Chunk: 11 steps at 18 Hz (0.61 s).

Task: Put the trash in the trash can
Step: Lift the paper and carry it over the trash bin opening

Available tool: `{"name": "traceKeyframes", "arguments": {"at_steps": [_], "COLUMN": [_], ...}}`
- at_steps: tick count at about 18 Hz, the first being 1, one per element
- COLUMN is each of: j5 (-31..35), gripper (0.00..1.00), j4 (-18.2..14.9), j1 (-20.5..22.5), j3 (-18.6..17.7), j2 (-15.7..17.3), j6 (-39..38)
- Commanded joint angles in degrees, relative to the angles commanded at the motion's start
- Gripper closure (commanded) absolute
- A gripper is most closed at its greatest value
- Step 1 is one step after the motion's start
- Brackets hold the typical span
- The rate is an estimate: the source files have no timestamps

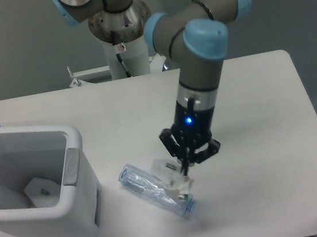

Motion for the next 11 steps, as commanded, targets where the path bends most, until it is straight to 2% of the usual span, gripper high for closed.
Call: {"name": "traceKeyframes", "arguments": {"at_steps": [4, 9, 11], "j5": [-4.06, -4.24, -3.71], "gripper": [1.00, 1.00, 1.00], "j4": [0.00, 0.09, 0.44], "j1": [-1.49, -10.00, -12.56], "j3": [1.76, 1.67, 1.85], "j2": [1.67, 2.64, 3.25], "j6": [-4.92, -8.52, -15.09]}}
